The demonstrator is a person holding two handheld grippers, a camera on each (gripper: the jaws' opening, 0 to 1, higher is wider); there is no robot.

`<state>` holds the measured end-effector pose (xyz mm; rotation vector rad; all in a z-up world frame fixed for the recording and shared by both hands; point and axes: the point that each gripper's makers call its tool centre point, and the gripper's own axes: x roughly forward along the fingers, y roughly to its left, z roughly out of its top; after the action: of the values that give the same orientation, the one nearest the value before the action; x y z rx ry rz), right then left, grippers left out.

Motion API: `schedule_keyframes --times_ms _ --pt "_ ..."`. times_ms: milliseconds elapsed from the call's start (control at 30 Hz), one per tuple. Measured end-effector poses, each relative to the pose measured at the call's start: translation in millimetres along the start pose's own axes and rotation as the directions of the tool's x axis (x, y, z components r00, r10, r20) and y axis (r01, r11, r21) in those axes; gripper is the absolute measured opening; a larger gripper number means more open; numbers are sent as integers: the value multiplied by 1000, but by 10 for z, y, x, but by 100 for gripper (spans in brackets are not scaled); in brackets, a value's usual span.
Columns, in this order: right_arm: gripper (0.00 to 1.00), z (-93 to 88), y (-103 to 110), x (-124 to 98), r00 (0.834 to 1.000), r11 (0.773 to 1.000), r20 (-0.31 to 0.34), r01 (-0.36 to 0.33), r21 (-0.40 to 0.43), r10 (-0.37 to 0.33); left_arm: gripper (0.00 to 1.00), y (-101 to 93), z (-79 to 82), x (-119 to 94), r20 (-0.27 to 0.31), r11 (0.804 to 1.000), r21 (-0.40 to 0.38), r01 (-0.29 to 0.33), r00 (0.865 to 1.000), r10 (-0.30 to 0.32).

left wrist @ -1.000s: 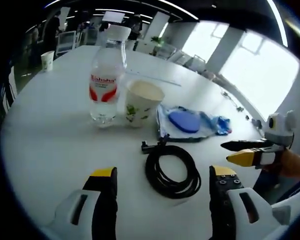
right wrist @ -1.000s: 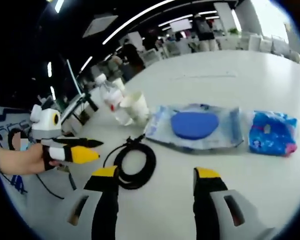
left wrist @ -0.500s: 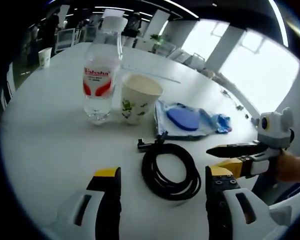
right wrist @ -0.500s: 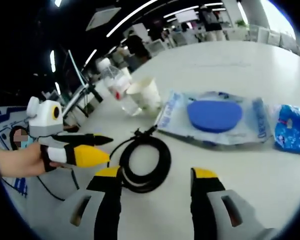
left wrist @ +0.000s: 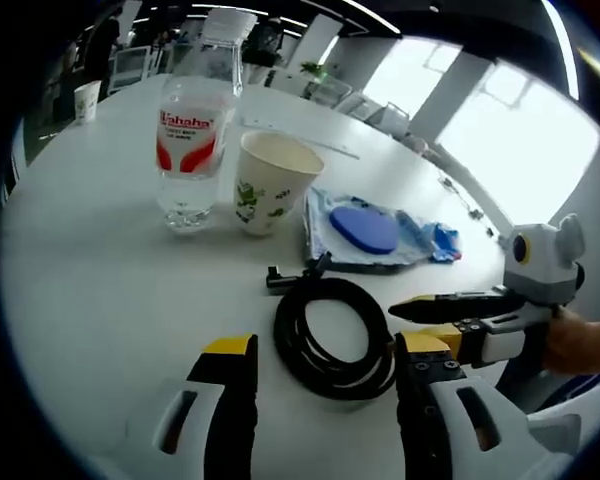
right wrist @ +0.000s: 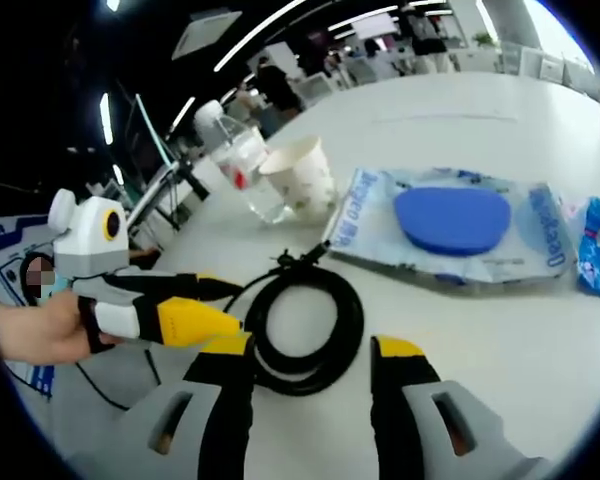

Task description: Arrange the tabletop items into an orderly group along one side of the table until the central work area is clear of visible clutter.

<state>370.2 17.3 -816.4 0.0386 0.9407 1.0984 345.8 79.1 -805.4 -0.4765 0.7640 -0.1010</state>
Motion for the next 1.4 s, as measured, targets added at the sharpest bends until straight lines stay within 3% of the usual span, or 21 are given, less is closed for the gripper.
schedule_keyframes --times_ms 333,567,633,733,800,833,900,1033,1233,1400 --pt "33 -16 -35 63 998 998 2 59 -27 -58 40 67 -18 80 -16 1000 -17 -5 1000 4" --pt "19 -28 -124 72 995 994 3 100 -47 -99 29 119 -61 116 -20 998 -57 -28 999 27" --pt "13 -51 -147 57 994 991 -5 113 -66 -113 24 160 -63 98 -16 996 -77 -42 999 41" --pt "9 -44 -166 26 993 993 10 116 -25 -116 8 257 -110 58 -35 994 -78 -81 996 78" --pt "0 -21 -157 8 993 993 24 115 -26 -115 6 239 -113 41 -23 991 -118 -60 998 57" --pt "0 -31 -110 17 995 995 12 102 -16 -102 5 196 -132 42 -32 989 -143 -46 999 41" --pt "0 -14 -32 38 997 997 16 72 -41 -72 3 241 -134 26 -34 991 -114 -74 997 71" --pt "0 11 -4 15 998 998 25 64 -23 -63 1 226 -62 -50 2 985 -160 -66 998 67" --pt "0 62 64 -95 998 999 50 44 -2 -44 0 158 47 -143 18 991 -126 -43 999 46" --pt "0 129 122 -228 995 999 92 33 5 -33 0 75 46 -226 27 992 -122 -29 999 32"
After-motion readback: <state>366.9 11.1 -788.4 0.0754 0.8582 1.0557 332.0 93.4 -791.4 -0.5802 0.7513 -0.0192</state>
